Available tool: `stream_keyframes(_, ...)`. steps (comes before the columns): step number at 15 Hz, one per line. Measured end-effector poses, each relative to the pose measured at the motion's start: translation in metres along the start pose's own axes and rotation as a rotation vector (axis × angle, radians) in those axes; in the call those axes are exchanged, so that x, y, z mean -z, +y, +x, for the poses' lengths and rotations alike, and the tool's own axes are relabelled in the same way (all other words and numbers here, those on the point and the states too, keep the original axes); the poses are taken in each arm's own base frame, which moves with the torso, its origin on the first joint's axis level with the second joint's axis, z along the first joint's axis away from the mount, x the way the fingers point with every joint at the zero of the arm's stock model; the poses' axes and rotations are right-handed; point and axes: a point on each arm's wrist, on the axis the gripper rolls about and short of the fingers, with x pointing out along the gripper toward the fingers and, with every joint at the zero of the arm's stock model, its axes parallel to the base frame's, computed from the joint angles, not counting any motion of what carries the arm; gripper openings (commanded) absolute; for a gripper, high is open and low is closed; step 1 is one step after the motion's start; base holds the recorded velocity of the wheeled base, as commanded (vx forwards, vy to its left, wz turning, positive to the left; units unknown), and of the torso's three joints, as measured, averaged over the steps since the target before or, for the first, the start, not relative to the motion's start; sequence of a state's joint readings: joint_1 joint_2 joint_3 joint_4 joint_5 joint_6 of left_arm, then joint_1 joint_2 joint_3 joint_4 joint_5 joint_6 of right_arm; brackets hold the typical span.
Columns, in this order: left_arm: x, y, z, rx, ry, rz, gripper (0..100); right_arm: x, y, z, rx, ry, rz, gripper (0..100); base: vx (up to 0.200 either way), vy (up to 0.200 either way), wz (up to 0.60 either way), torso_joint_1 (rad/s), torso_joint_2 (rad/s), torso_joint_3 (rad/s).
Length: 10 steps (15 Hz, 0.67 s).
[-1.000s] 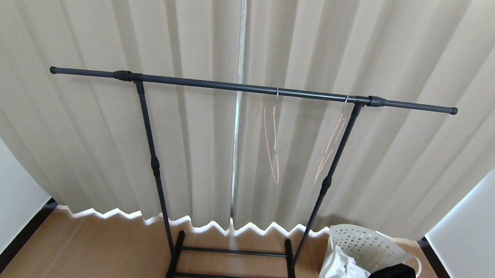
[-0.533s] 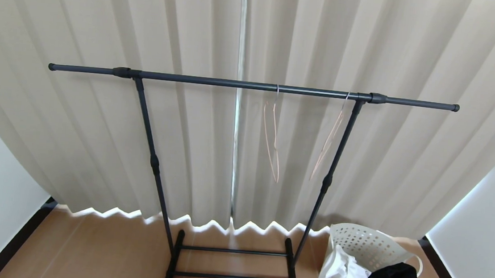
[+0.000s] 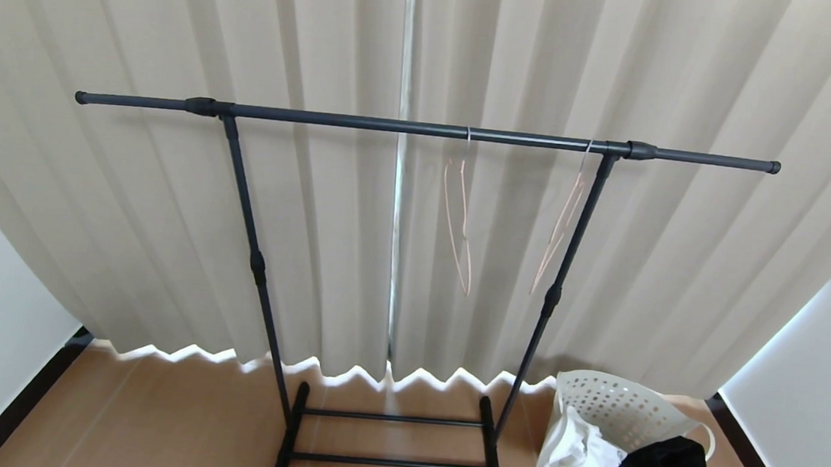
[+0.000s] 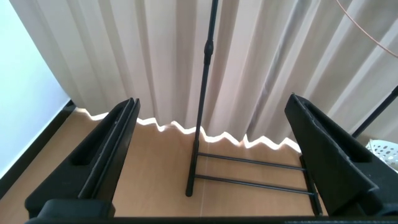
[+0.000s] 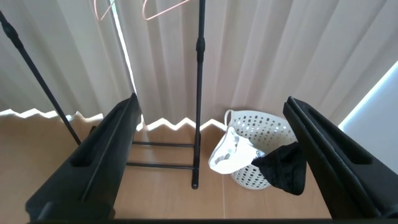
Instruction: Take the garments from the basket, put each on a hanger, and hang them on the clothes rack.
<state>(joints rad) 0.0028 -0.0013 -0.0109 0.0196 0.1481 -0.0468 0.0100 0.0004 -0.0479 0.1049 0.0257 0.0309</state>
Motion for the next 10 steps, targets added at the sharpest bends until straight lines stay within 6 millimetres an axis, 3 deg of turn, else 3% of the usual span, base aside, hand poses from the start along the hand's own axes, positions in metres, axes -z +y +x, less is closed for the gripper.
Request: stream_keyframes(10,-0.0002,0.0,0.0,0.0,-0.001,-0.005,100,0.0,0.0,0.0,0.0,0.0,0.001,100,0.0,0.0,0.0,-0.152,0.34,0.189)
